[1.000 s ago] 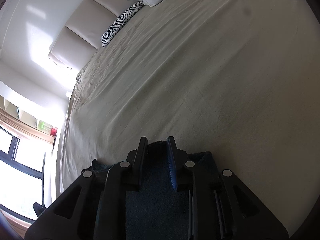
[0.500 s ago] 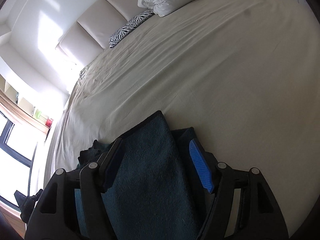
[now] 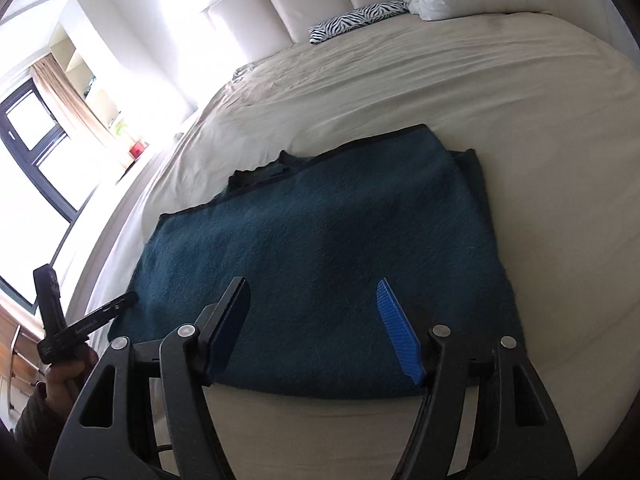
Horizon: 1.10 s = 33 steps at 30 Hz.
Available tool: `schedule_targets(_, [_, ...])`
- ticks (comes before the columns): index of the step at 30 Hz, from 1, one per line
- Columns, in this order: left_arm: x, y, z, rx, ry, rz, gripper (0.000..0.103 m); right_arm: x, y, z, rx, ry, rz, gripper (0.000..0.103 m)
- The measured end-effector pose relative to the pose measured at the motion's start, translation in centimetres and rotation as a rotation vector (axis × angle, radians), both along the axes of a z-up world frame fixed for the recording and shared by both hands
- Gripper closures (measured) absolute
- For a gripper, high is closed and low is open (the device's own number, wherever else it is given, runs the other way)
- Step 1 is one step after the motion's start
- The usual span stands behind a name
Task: Fold small clothes
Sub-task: 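Open both grippers and release the folded sweater onto the bed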
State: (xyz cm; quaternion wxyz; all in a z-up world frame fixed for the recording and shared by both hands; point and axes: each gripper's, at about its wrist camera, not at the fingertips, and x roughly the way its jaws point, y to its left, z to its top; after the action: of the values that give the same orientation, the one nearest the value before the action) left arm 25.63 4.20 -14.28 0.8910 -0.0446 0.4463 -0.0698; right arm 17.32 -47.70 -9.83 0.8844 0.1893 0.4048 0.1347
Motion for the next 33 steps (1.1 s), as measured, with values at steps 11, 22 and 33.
schedule_targets(11, [-0.7, -0.7, -0.8, 0.1, 0.02, -0.005, 0.053, -1.0, 0.4, -6.3, 0.316, 0.176, -0.009, 0.058])
schedule_targets(22, [-1.2, -0.6, -0.9, 0.081, 0.008, -0.009, 0.052, -3.7, 4.2, -3.6, 0.408, 0.143, -0.011, 0.053])
schedule_targets(33, [-2.1, -0.3, -1.0, 0.078, -0.014, -0.029, 0.052, -2.7, 10.8, -8.0, 0.514, 0.245, 0.106, 0.056])
